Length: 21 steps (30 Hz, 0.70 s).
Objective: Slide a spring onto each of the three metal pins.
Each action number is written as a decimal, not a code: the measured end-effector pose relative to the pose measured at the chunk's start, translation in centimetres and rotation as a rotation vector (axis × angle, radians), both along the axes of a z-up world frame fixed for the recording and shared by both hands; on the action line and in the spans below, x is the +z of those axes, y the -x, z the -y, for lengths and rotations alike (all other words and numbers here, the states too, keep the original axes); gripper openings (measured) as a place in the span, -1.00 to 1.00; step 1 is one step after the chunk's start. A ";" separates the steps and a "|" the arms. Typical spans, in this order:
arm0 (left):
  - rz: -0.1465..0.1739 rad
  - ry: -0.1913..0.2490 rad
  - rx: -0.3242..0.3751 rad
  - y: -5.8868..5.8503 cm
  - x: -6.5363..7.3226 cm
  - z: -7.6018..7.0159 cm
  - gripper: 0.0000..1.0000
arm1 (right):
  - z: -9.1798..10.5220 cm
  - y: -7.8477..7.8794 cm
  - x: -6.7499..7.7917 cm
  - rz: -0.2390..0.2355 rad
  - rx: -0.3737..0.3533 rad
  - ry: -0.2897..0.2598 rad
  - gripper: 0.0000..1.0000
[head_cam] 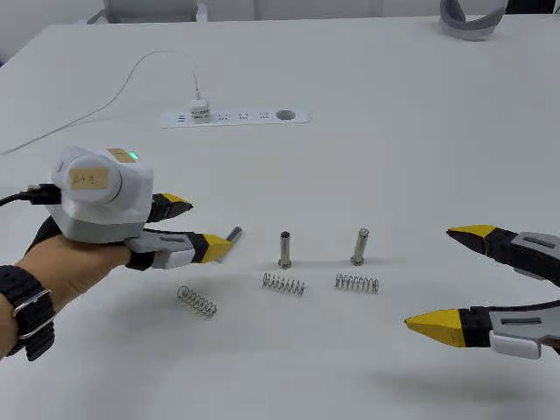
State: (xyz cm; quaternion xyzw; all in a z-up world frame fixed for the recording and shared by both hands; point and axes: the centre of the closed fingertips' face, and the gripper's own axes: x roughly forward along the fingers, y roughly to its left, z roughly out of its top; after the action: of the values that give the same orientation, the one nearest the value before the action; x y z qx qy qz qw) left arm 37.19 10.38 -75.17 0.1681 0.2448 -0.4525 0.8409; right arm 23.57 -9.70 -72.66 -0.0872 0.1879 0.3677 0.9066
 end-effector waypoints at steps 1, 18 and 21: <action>-0.002 0.002 0.000 -0.1 0.0 0.1 -0.02 | 0.0 0.0 0.0 0.000 0.000 -0.001 0.66; -0.075 -0.111 0.014 -1.5 -0.9 1.5 -0.31 | 0.2 0.0 -0.1 -0.008 -0.008 -0.001 0.65; -0.100 -0.137 0.011 -1.5 -1.2 1.7 -0.35 | 0.2 0.0 -0.2 -0.009 -0.008 0.002 0.65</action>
State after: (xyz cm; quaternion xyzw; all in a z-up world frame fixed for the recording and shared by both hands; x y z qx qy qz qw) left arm 38.68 8.69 -76.39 0.2009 0.3179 -0.4380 0.8165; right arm 23.53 -9.92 -72.82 -0.0856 0.1927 0.3643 0.9071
